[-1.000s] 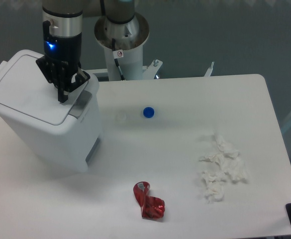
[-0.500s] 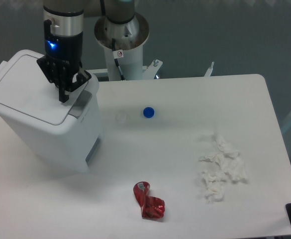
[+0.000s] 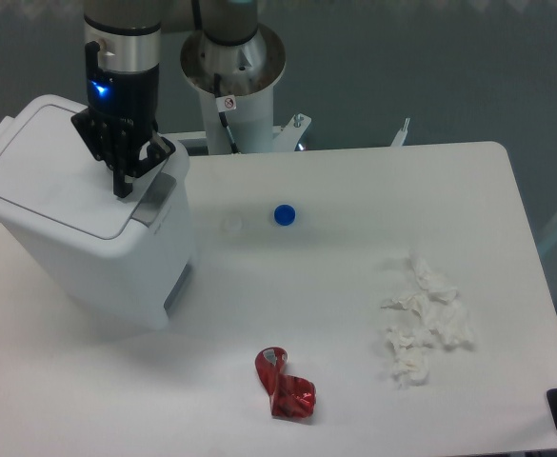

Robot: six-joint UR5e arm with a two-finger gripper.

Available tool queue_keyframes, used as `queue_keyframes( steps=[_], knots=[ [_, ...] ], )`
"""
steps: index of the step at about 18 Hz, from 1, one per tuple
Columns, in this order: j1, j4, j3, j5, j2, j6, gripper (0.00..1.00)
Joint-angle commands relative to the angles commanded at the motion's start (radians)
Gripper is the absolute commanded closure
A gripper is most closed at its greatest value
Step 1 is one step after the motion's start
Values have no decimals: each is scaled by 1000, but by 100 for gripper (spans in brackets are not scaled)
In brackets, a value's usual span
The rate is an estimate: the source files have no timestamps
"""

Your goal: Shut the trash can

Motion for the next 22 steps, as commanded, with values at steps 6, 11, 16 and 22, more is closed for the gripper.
queue_keyframes(
  steps=[6, 11, 16, 22],
  knots=[
    [0, 2, -2, 0, -9, 0, 93],
    [3, 2, 8, 0, -8, 0, 88],
    [50, -3, 43, -2, 6, 0, 37],
    [269, 29, 51, -3, -72, 102, 0]
  ],
)
